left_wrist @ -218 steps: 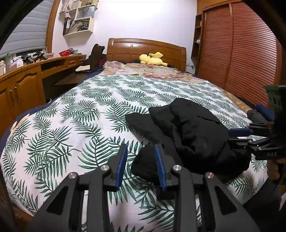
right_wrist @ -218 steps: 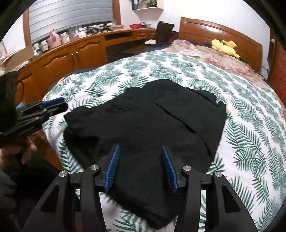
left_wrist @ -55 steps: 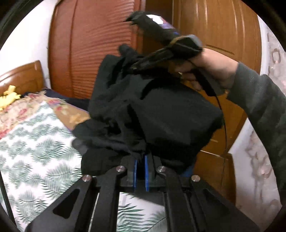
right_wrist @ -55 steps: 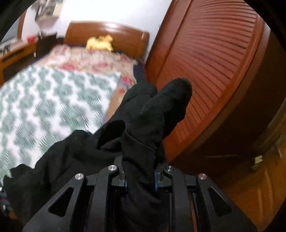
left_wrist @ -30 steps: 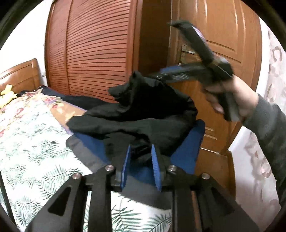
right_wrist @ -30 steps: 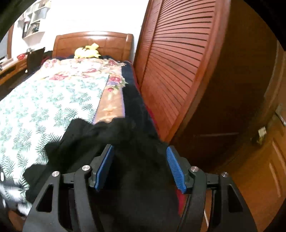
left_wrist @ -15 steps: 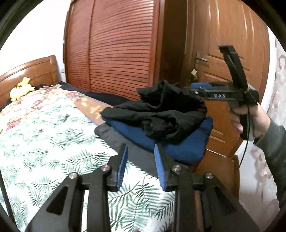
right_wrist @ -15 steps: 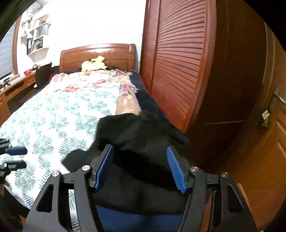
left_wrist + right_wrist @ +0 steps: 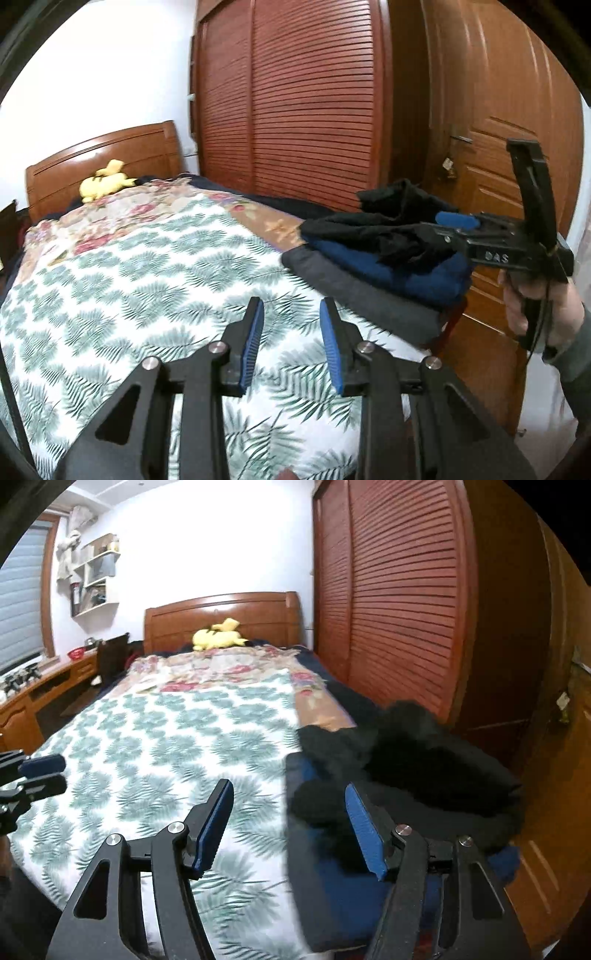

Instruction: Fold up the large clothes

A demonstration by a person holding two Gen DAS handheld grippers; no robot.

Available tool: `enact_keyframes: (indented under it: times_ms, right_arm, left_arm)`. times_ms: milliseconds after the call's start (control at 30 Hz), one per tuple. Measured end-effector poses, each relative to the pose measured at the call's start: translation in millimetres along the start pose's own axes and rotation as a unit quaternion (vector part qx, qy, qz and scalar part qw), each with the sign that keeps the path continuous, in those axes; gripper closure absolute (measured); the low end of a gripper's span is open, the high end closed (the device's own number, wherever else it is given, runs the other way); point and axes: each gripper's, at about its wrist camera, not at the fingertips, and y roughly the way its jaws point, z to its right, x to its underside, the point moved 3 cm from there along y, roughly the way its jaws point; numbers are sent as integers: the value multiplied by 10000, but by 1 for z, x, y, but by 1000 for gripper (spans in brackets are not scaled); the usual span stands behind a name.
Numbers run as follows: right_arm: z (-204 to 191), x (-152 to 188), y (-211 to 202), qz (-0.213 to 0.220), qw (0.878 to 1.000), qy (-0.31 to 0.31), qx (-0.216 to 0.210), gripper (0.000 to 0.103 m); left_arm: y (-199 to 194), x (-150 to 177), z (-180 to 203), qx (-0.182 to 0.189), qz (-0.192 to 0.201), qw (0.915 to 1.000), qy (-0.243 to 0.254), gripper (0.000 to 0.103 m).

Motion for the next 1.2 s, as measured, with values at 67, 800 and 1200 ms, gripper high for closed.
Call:
enact_keyframes:
  times_ms: [67,800,1200]
  right_arm:
    - [-19,3,-3,44,10000,6,-80,32]
    - [-237,63,-10,53,9909,-11,-1346,17]
    - [-302,73,-28,238,9840,-271,-1743,17]
  left_arm:
    - [-11,8,-11,-194,-28,9998,-41,74]
    - [-151,136,-145,-1763,72,9757,-1298,73]
    - [-206,183,-174,-2446,122,9568,-1569,73]
